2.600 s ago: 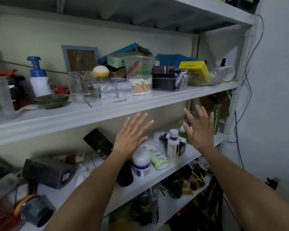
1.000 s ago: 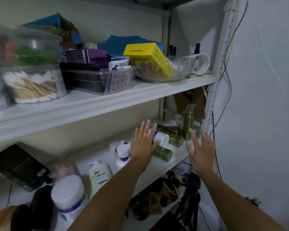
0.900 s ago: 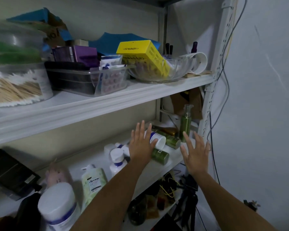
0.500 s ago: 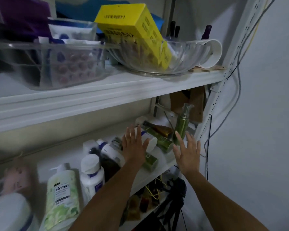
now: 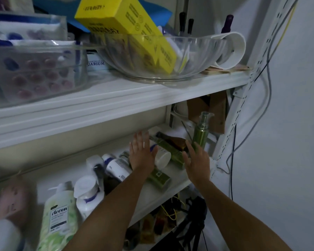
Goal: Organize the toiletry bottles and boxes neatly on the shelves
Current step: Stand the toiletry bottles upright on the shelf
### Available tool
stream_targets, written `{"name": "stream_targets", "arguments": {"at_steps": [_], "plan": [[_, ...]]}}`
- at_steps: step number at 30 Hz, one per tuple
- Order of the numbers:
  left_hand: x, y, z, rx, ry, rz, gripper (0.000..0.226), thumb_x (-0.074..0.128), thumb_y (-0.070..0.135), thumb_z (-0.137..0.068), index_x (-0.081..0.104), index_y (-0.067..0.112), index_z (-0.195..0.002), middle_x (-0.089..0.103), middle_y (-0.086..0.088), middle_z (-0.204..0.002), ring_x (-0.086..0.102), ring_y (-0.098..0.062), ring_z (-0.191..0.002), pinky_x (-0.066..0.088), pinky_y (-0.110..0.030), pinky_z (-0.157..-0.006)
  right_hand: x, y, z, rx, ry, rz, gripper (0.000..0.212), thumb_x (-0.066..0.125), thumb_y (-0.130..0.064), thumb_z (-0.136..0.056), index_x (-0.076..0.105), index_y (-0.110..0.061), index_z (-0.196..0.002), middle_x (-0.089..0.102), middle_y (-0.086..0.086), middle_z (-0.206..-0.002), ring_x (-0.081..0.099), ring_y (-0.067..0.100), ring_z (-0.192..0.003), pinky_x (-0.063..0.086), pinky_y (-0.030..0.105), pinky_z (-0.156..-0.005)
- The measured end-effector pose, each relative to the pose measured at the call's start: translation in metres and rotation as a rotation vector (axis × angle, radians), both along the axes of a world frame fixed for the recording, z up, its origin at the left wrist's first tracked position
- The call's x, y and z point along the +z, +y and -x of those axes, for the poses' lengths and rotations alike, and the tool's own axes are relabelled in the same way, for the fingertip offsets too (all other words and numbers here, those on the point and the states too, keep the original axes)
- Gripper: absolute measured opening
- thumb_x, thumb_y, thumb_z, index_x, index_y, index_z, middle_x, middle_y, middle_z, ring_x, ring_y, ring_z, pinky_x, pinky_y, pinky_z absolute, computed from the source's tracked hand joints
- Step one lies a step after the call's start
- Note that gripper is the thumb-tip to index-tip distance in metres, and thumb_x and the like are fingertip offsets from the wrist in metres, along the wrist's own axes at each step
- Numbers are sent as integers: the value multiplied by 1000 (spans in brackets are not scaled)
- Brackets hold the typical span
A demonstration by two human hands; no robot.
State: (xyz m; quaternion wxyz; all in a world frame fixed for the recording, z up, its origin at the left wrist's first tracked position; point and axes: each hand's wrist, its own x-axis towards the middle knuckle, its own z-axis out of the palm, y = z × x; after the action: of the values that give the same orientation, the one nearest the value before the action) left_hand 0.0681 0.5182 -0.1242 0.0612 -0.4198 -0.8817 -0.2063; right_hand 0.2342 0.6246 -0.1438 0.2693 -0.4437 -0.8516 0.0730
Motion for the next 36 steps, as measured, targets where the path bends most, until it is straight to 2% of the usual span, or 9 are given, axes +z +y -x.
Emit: {"name": "stream_targets", "arguments": {"at_steps": [5, 8, 13, 17, 20, 23, 27, 33, 36], "plan": [[6, 6, 9, 36, -63, 4, 68, 18, 54, -98, -6, 21, -152, -12, -7, -159, -10, -24, -147, -4, -40, -118, -7, 9, 18, -42, 170, 310, 60, 22, -55, -96, 45, -17, -137, 54, 11, -131, 49, 29, -119, 38, 41, -100], [3, 13, 15, 42, -83, 34, 68, 17, 54, -98, -6, 20, -152, -13, -7, -159, -11, -25, -147, -4, -41, -119, -14, 19, 26, -79, 244, 506, 77, 13, -69, -87, 51, -16, -128, 57, 12, -125, 53, 30, -113, 43, 44, -97], [3, 37, 27, 19, -107, 123, 69, 17, 56, -98, -10, 20, -151, -20, -6, -157, -15, -24, -146, -4, -42, -119, -15, 40, 37, -58, 380, 776, 62, 28, -56, -95, 51, -8, -126, 58, 16, -119, 56, 34, -107, 45, 44, -95], [1, 62, 35, 17, -109, 172, 69, 19, 55, -98, -6, 19, -152, -17, -5, -158, -13, -23, -146, -2, -41, -119, -17, 58, 44, -23, 329, 845, 59, 30, -48, -98, 45, -3, -133, 52, 18, -130, 50, 34, -117, 37, 39, -99], [-2, 82, 44, 39, -125, 195, 69, 22, 55, -98, -3, 20, -152, -16, -4, -159, -11, -22, -147, 0, -40, -119, -16, 70, 48, 14, 286, 893, 64, 30, -48, -98, 31, -2, -143, 40, 18, -143, 40, 33, -130, 30, 37, -106], [-5, 101, 53, 53, -113, 205, 69, 26, 53, -98, -2, 21, -152, -16, -3, -159, -11, -22, -147, 0, -40, -119, -16, 79, 50, 78, 285, 945, 65, 35, -45, -98, 21, -6, -148, 33, 16, -148, 35, 33, -134, 28, 36, -108], [-6, 123, 63, 71, -94, 249, 67, 30, 48, -99, -1, 20, -152, -13, -3, -159, -9, -22, -147, 2, -40, -118, -18, 87, 51, 156, 269, 972, 60, 41, -42, -96, 25, -13, -147, 40, 14, -144, 41, 32, -129, 33, 37, -104], [-14, 154, 75, 81, -160, 353, 69, 27, 52, -99, -2, 20, -152, -12, 0, -160, -8, -20, -147, 3, -39, -119, -24, 99, 50, 185, 348, 1079, 66, 47, -43, -93, 21, -17, -148, 38, 11, -147, 39, 30, -131, 33, 42, -110], [-20, 169, 80, 67, -165, 394, 69, 25, 53, -99, 0, 18, -153, -11, -2, -160, -8, -21, -147, 4, -38, -119, -24, 107, 47, 168, 358, 1141, 69, 48, -38, -94, 17, -14, -150, 32, 10, -150, 35, 29, -135, 31, 39, -111]]}}
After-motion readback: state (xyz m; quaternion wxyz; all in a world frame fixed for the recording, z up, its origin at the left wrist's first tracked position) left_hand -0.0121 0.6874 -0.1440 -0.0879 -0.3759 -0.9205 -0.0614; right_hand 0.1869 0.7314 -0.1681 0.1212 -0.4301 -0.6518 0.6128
